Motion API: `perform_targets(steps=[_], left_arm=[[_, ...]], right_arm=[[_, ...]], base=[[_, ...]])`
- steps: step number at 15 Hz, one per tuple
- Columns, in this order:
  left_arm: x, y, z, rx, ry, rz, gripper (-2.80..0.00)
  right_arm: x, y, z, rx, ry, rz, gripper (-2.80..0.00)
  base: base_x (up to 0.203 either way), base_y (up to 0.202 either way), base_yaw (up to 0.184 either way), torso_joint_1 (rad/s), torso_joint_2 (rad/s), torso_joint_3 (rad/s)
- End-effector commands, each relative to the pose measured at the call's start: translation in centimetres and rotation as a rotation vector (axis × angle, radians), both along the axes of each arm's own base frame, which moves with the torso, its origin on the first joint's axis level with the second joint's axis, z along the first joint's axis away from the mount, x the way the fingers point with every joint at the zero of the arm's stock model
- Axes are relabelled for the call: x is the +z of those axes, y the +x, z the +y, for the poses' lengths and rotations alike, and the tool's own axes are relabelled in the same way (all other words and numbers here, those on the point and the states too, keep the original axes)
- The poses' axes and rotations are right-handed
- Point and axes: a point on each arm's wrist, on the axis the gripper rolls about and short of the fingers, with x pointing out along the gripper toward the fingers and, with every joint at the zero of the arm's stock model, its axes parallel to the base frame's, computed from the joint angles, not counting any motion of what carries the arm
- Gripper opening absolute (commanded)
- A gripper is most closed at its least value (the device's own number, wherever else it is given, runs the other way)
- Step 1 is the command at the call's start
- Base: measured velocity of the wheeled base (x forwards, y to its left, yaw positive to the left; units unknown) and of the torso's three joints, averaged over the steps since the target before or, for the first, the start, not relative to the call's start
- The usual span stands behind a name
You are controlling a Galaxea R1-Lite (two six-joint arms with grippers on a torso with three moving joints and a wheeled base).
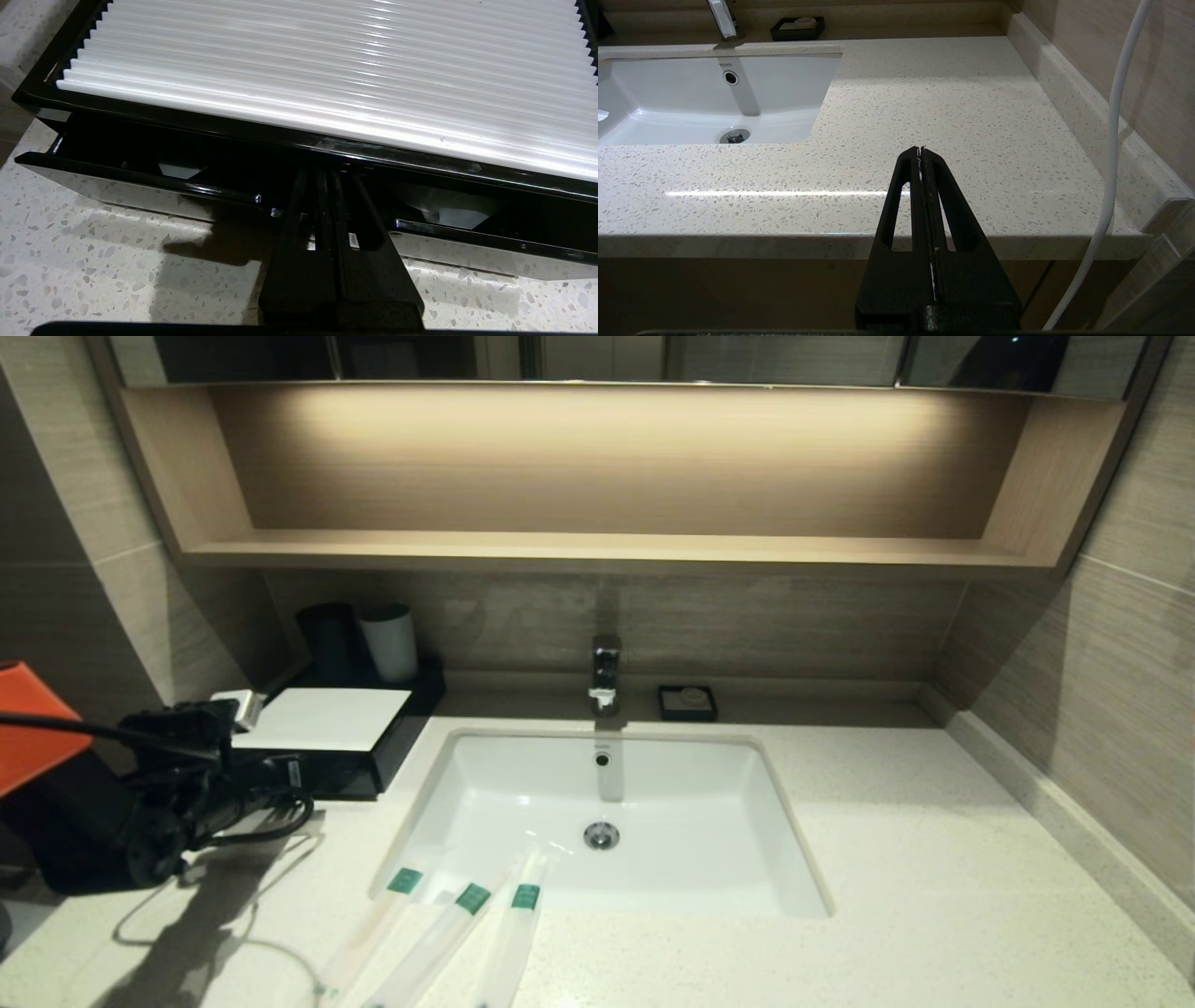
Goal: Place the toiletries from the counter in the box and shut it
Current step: Open the drawer
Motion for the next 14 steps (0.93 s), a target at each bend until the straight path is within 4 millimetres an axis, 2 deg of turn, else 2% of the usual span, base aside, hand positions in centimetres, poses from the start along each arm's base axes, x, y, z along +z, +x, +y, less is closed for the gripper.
perform_targets(steps=[1,14], left_arm=[[-0.15,0.05,0.02,0.002,0.0,0.002,-2.8],[-0.56,-0.53,-0.03,-0.005,0.009,0.081,-2.8]], right_arm=[[-0.02,0.01,0.0,0.0,0.001,0.002,-2.8],[-0.02,0.01,0.0,0.0,0.001,0.002,-2.8]], base=[[0.0,0.0,0.0,0.0,0.0,0.0],[0.0,0.0,0.0,0.0,0.0,0.0]])
